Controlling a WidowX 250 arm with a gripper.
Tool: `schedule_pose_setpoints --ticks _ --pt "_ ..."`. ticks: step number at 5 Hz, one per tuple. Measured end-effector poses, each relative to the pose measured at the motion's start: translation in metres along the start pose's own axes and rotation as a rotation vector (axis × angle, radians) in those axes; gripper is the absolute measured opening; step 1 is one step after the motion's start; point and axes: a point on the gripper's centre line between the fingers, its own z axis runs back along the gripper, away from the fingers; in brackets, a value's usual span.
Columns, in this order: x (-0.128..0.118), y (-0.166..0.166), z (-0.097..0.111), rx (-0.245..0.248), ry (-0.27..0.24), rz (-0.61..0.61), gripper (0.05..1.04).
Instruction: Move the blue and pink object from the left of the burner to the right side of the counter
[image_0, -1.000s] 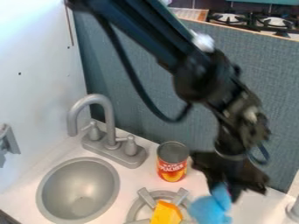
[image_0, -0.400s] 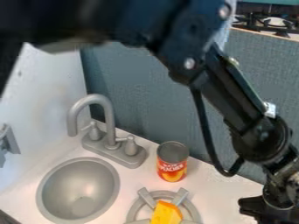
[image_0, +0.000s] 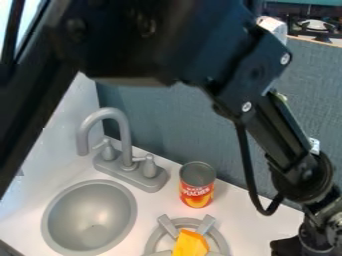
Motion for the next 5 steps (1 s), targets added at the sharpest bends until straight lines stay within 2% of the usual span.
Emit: schedule_pose_setpoints --ticks 1,2,3,4,5 --pt "-0.010 0.007 0.000 0.037 0.065 0.022 0.409" --pt "-0.021 0.012 0.009 0.046 0.119 -0.028 0.722" --pt "-0.015 0.007 0.029 0.006 0.087 -0.050 0.985" --pt "-0.015 0.001 0.035 -0.032 0.094 -0.067 1.005" --pt "-0.008 0.005 0.052 -0.072 0.079 -0.057 1.001"
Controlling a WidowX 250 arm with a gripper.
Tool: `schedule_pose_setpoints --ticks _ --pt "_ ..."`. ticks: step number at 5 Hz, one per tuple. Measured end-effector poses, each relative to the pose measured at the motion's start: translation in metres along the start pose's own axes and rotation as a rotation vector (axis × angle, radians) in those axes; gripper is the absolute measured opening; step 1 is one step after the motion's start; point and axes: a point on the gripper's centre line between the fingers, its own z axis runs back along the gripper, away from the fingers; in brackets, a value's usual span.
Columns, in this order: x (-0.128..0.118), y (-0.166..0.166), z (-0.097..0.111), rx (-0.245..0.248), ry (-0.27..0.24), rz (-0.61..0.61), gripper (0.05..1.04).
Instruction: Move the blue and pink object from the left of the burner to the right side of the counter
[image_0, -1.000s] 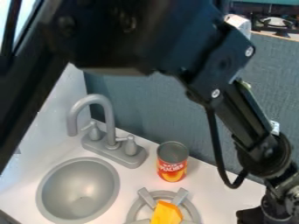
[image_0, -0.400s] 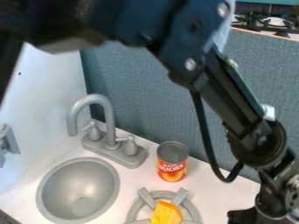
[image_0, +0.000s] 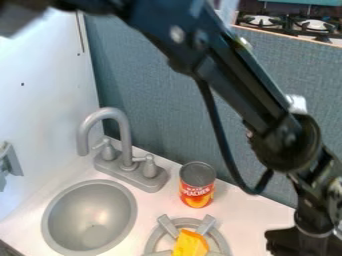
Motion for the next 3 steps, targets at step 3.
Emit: schedule_pose_setpoints --ticks 3 --pt "-0.038 0.064 0.074 0.272 0.118 -0.084 1.001"
